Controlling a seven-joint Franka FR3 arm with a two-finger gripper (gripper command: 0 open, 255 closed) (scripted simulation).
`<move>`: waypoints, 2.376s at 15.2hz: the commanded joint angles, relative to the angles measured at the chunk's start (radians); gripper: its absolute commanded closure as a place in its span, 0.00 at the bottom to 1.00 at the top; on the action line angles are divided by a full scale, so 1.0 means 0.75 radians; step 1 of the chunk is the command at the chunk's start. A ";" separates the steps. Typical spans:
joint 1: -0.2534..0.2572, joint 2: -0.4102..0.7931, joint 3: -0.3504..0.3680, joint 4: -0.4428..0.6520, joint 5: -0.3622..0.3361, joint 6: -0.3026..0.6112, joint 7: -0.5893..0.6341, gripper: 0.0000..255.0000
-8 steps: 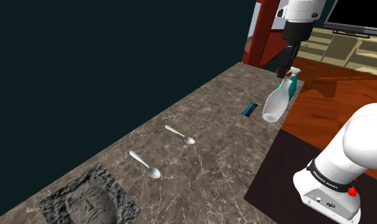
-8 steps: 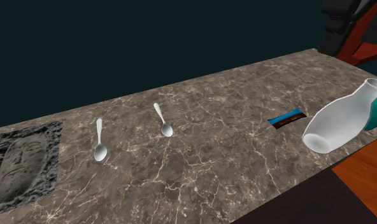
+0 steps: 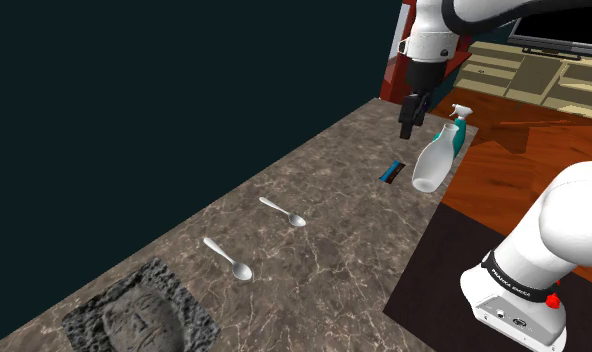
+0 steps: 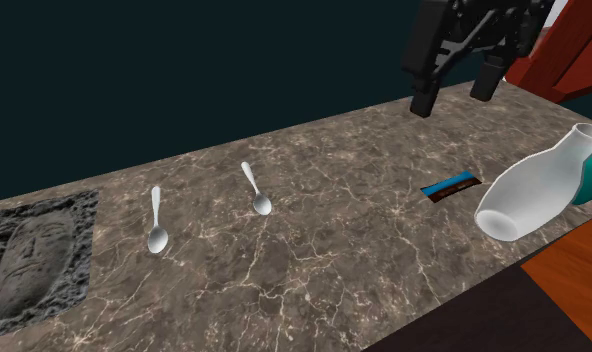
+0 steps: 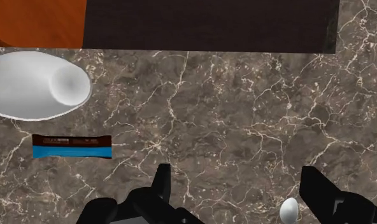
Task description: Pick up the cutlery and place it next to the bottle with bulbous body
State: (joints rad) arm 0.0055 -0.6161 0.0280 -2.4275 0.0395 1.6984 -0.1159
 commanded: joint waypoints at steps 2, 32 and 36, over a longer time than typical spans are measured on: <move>0.021 0.121 0.034 0.006 0.036 0.113 0.038 0.00; 0.218 1.609 0.193 0.920 0.077 0.675 0.311 0.00; 0.226 1.648 0.192 0.904 0.075 0.731 0.312 0.00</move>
State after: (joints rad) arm 0.1728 0.6107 0.1722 -1.7528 0.0965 2.2399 0.1169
